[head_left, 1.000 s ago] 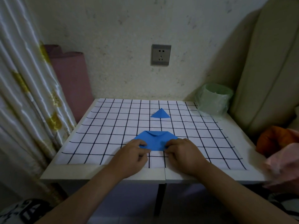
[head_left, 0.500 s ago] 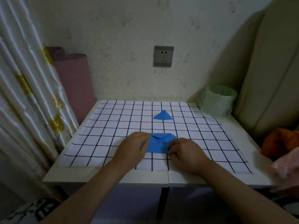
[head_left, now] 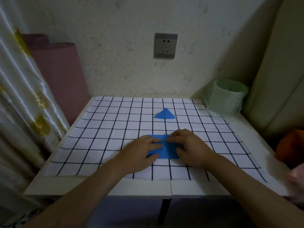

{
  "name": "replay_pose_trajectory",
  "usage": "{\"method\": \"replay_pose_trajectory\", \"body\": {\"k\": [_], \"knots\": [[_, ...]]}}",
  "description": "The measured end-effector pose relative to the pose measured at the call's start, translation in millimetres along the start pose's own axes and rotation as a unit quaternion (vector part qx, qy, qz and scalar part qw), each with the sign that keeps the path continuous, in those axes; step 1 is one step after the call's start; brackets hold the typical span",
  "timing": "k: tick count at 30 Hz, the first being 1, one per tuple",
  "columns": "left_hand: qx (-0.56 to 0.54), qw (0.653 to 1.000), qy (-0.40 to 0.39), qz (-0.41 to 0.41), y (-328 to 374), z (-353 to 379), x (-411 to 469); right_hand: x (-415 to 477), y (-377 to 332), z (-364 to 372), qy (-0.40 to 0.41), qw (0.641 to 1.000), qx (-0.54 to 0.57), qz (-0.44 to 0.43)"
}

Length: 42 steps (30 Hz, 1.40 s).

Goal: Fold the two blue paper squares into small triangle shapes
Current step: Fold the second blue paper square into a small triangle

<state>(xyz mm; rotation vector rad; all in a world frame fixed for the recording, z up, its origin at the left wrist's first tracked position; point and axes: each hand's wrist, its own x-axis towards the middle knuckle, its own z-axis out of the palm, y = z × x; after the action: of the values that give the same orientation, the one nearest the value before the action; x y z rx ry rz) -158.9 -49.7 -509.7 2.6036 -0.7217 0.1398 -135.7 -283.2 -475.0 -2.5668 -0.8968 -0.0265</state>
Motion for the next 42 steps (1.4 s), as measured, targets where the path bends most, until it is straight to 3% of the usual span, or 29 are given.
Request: {"method": "replay_pose_trajectory", "body": {"k": [3, 8, 12, 16, 24, 29, 38, 42], "knots": [[-0.039, 0.999, -0.006, -0.027, -2.2, -0.7, -3.1, 5.5, -2.7, 3.5, -0.015, 0.998, -0.040, -0.043], [-0.098, 0.990, 0.011, -0.102, -5.8, -13.1, -7.2, 10.7, -3.2, 2.0, -0.005, 0.998, -0.043, -0.039], [-0.027, 0.998, 0.036, -0.049, -3.2, -22.4, -5.7, 9.6, -4.2, 2.8, -0.005, 0.998, -0.052, -0.044], [0.021, 0.999, -0.003, 0.030, -0.4, -21.5, -2.9, 7.5, -3.2, 5.9, 0.002, 0.997, -0.055, -0.046], [0.010, 0.999, -0.023, 0.033, 2.2, -19.9, 4.5, 5.6, -1.8, 3.1, -0.038, 0.990, -0.119, -0.064], [-0.007, 0.999, -0.033, 0.014, 1.2, -22.7, 13.2, 7.6, -7.3, 2.3, -0.018, 0.988, -0.134, -0.079], [-0.124, 0.979, 0.001, -0.164, -3.6, -18.0, 38.8, 26.7, 11.2, 3.1, 0.013, 0.993, 0.063, 0.101], [-0.044, 0.983, 0.049, -0.170, -3.3, -15.2, 40.5, 33.3, 14.8, 8.3, 0.007, 0.988, 0.044, 0.148]]}}
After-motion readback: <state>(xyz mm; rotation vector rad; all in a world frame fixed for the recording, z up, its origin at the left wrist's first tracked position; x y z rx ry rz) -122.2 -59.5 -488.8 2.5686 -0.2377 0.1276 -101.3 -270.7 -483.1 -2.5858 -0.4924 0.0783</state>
